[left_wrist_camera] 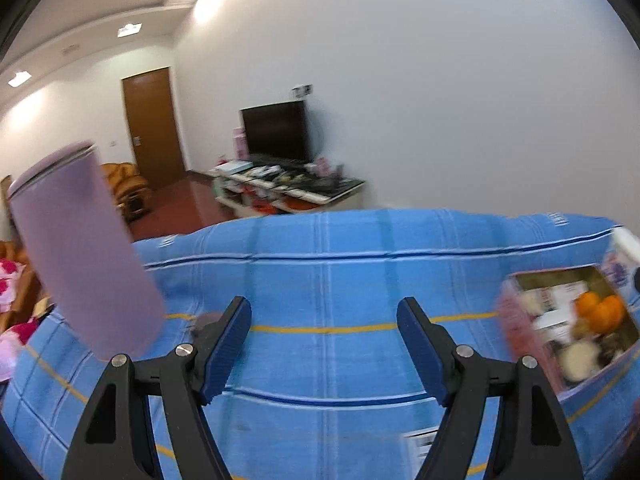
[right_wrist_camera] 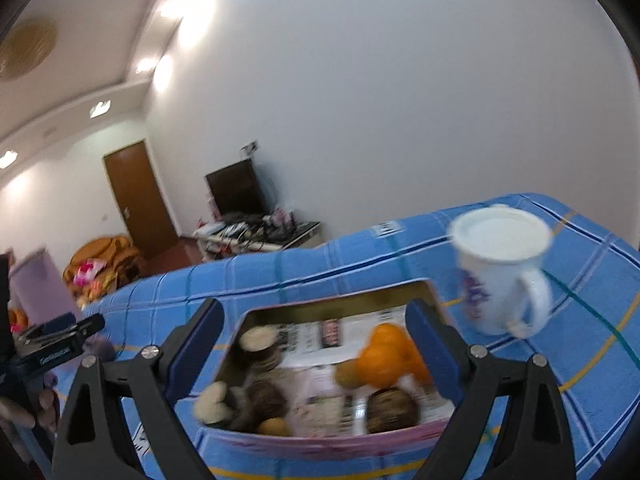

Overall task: Organize fruits
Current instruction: 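Move the left tool to the dark purple fruit and close on it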

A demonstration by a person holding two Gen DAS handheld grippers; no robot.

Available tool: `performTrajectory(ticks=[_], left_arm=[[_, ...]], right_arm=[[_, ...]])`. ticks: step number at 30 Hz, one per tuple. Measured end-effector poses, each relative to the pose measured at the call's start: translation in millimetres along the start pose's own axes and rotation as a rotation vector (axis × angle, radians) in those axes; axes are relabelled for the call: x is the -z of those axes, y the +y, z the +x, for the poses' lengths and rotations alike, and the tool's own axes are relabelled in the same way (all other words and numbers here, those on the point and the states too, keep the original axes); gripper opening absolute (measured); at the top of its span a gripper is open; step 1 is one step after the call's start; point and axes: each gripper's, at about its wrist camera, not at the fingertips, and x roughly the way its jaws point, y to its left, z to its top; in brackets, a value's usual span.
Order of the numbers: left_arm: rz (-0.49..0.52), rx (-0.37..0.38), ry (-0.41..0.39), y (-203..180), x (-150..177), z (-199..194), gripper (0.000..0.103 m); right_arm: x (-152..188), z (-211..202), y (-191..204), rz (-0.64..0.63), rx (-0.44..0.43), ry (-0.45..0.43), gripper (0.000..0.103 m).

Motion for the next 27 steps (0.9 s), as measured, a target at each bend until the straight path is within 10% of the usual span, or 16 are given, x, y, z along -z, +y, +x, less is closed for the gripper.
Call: performTrajectory(ticks=[15,27], left_arm=[[-0.051,-0.108,0.065,93,20,26,0.077],[-0.240,0.051,0.193,124,16,76,0.076]], right_arm=[[32,73,155,-0.172,-0.193,0.211,0.077],[61,147,210,-0.010,-0.398,0.466,0.065]])
